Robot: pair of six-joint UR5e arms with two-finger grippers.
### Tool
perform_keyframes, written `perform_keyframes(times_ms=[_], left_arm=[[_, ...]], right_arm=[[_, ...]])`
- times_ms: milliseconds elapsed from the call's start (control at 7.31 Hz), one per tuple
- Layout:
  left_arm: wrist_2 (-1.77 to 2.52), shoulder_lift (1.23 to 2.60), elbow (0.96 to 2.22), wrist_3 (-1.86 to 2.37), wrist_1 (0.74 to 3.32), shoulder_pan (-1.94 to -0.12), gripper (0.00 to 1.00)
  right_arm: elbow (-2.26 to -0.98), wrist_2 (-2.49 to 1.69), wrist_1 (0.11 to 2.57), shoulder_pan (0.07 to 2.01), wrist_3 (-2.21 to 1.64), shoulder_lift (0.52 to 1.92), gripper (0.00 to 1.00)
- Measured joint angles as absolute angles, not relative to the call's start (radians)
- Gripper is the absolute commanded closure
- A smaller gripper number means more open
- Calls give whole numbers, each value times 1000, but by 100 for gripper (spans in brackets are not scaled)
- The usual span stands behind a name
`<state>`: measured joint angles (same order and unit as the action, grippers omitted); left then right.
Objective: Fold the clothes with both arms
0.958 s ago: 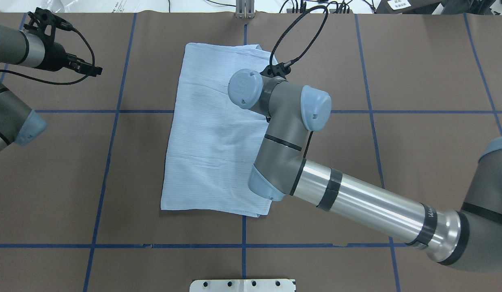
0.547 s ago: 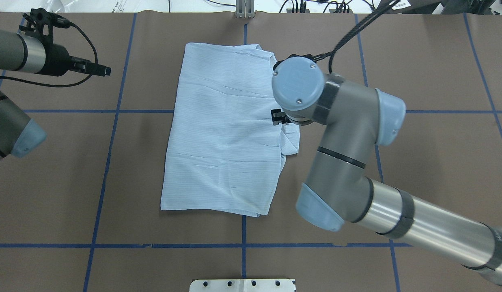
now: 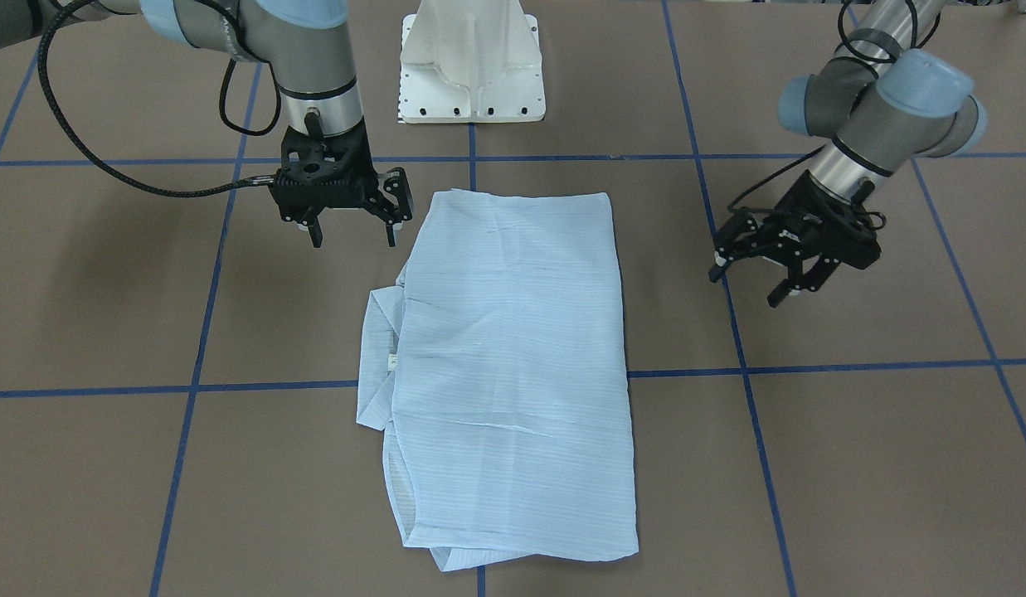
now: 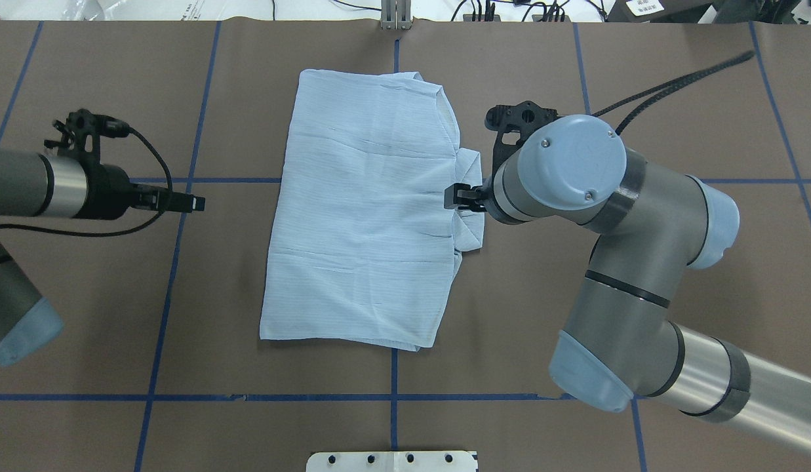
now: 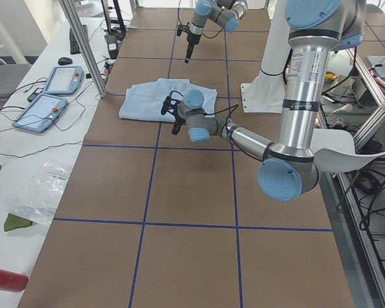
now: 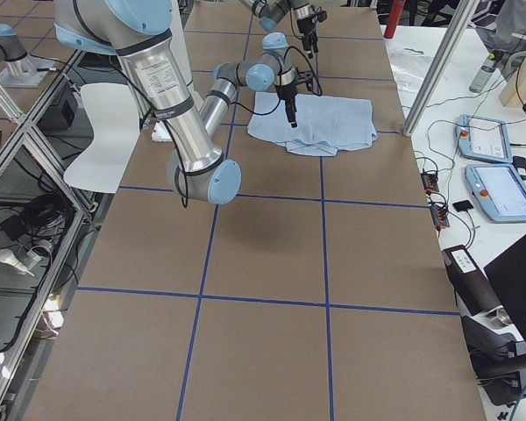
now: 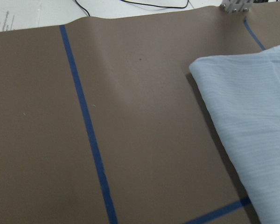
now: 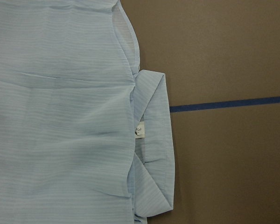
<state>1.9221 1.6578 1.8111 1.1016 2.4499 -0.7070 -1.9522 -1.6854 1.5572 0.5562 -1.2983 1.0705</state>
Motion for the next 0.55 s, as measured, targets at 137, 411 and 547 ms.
perform_keyframes(times_ms=[137,411,547], left_arm=[[1849,1646,1831,1227,2449,-616,10],[1756,1655,1836,1411,2447,-492,28],[1732,1675,1833,1478,2427,-449,28]], right_arm=[[-1953,-1682,1491,549,-1319,1105,0],[-1951,-1678,1449,545,-1330,1129,0],[-1951,-1677,1445,544,-1332,1131,0]])
